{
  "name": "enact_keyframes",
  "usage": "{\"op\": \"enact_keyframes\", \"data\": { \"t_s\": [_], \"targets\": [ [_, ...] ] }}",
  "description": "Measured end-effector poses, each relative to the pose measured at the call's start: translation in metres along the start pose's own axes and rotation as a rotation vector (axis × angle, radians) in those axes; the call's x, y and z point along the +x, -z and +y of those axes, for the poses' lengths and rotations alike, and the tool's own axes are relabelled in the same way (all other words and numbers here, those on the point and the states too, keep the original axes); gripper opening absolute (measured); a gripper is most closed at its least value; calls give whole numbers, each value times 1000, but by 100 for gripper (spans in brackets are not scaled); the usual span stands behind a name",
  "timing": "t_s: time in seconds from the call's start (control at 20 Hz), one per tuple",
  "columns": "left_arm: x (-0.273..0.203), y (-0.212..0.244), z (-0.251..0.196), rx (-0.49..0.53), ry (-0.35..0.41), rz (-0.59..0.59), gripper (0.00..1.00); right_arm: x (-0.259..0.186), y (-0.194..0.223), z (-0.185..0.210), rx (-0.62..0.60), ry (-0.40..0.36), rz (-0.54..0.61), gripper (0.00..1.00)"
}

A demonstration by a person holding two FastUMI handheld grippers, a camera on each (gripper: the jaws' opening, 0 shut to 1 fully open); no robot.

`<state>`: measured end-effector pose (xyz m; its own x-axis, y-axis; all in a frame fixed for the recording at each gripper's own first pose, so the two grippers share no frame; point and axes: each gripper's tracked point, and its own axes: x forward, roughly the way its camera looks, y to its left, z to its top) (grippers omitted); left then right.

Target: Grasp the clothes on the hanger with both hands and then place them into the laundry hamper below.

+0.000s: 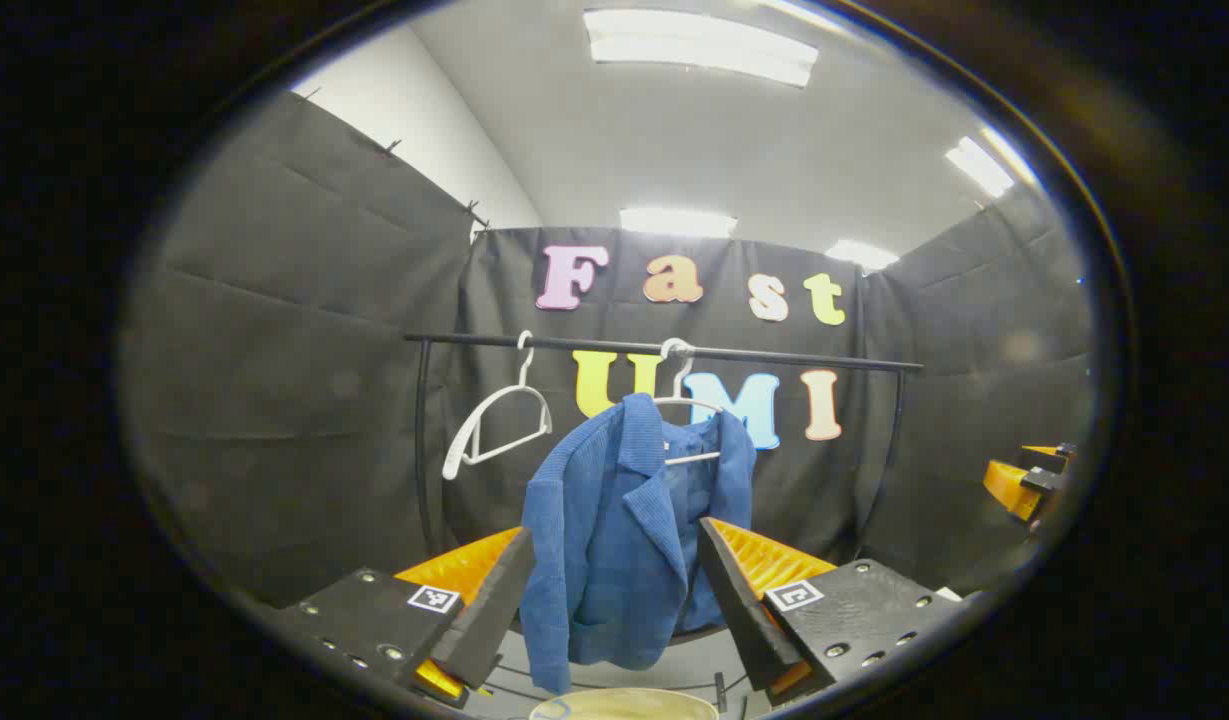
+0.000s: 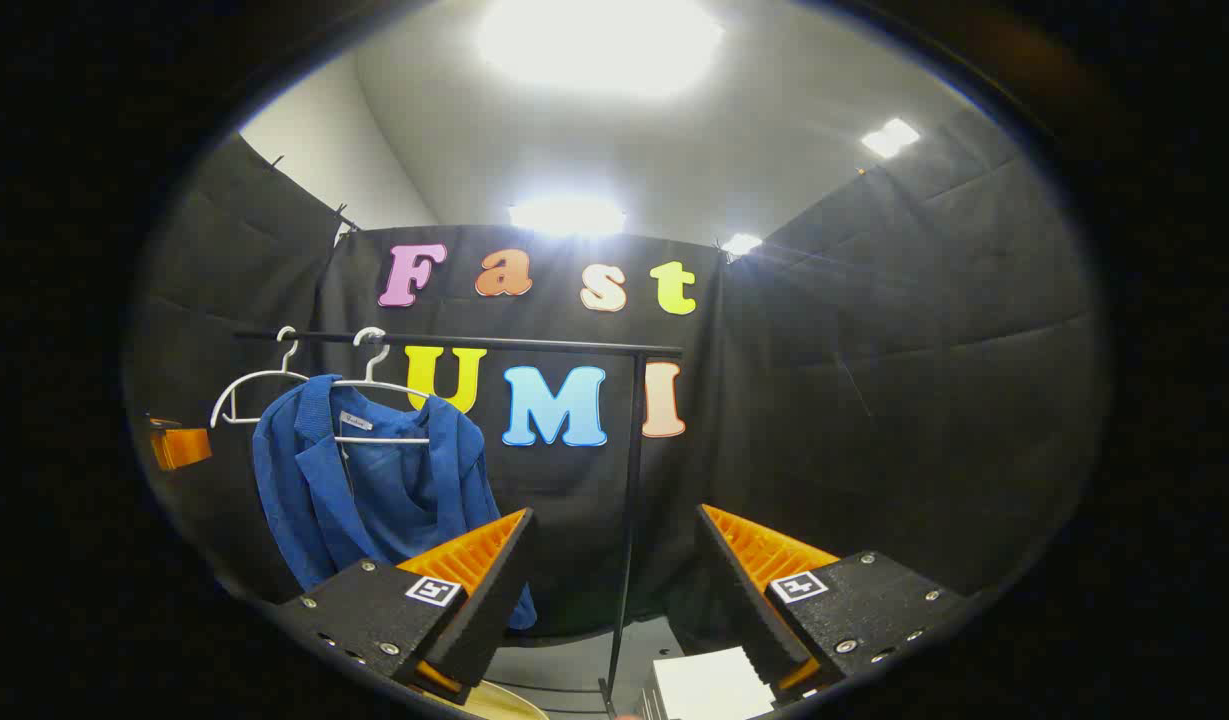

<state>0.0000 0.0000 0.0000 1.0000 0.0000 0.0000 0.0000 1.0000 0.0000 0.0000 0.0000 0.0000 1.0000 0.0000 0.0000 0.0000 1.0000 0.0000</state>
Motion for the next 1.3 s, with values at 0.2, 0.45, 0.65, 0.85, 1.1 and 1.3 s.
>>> {"op": "enact_keyframes", "data": {
  "t_s": [0.2,0.45,0.65,0.85,1.1,1.3],
  "targets": [
    [-7,13,-7,-2,13,16,94,-7,14,0,-19,-7,32,96],
    [-3,28,-1,2,-8,43,94,-11,27,2,-6,-15,71,96],
    [-7,33,3,-10,-22,50,94,-9,32,11,-1,-27,92,96],
    [-16,37,6,-7,-23,60,94,-9,33,36,12,-67,110,96],
    [-21,20,14,-18,-29,47,94,0,20,88,14,-158,118,95],
    [-3,19,16,-64,-33,48,95,20,11,120,32,-223,115,96]
  ]
}}
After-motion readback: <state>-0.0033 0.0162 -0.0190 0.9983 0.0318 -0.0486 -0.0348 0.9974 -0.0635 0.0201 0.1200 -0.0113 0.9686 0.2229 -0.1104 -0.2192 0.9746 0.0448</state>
